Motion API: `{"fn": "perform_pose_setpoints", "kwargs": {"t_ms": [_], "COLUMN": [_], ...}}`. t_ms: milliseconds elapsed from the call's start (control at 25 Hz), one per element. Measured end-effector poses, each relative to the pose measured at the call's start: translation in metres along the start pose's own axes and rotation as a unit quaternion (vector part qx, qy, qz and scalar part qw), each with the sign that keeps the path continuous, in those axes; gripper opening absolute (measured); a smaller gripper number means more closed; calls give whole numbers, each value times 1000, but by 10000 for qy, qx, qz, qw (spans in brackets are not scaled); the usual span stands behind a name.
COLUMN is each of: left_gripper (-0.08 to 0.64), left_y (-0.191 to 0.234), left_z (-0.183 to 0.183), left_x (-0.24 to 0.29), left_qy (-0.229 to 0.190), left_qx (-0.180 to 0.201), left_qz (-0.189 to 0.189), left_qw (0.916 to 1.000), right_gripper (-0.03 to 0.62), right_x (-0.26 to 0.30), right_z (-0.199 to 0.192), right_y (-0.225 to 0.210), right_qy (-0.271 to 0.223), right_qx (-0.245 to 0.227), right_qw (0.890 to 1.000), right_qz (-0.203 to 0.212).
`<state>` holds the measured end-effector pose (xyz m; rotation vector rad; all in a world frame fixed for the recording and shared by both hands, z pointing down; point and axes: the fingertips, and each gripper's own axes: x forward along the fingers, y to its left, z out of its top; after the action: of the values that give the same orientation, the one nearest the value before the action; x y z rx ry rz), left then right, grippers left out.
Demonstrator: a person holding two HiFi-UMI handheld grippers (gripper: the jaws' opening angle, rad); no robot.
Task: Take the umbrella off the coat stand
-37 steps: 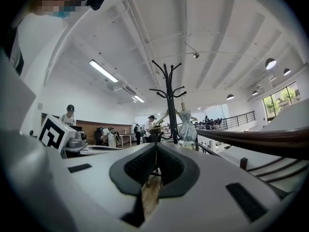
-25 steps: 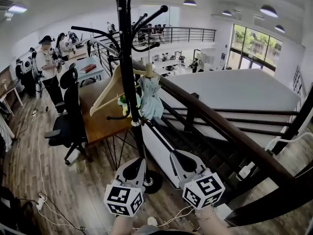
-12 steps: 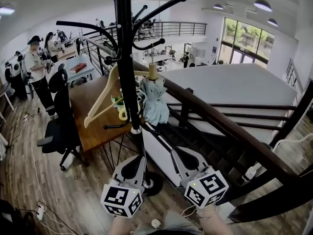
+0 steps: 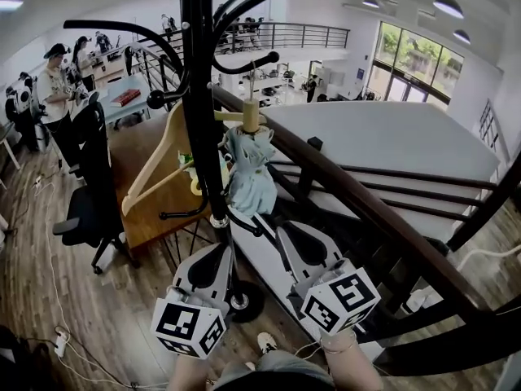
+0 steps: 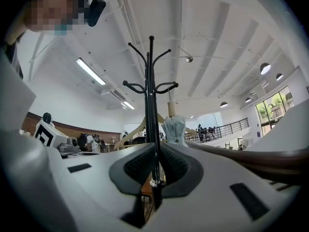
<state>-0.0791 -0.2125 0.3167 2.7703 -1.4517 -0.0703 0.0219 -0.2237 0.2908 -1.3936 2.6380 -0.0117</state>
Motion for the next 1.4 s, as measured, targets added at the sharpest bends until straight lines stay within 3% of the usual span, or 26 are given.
{"fn": "perform_pose_setpoints", "kwargs": {"t_ms": [320, 440, 640, 840, 1400], "left_gripper": [20, 20, 20, 20, 20], "left_y": [23, 32, 41, 42, 49], "left_z": [16, 22, 28, 31, 32], "left_x": [34, 43, 54, 62, 68], "left_qy": [-156, -201, -254, -272, -327], "left_qx": [48, 87, 81, 142, 51], "left_qz": [246, 339, 484, 536, 580], "left_qw": [9996, 9992, 9985, 9981, 9978], "right_gripper": [38, 112, 160, 211, 225], "right_x": [51, 70, 102, 125, 177], "right_z": [25, 38, 59, 78, 101], "right_y": [-25, -30, -39, -47, -46], "right_qy": [-85, -171, -213, -243, 128], "right_qx": [-191, -336, -610, -550, -777], "right_qw": [9989, 9975, 9946, 9933, 9866], "right_qz": [409, 600, 816, 992, 1432]}}
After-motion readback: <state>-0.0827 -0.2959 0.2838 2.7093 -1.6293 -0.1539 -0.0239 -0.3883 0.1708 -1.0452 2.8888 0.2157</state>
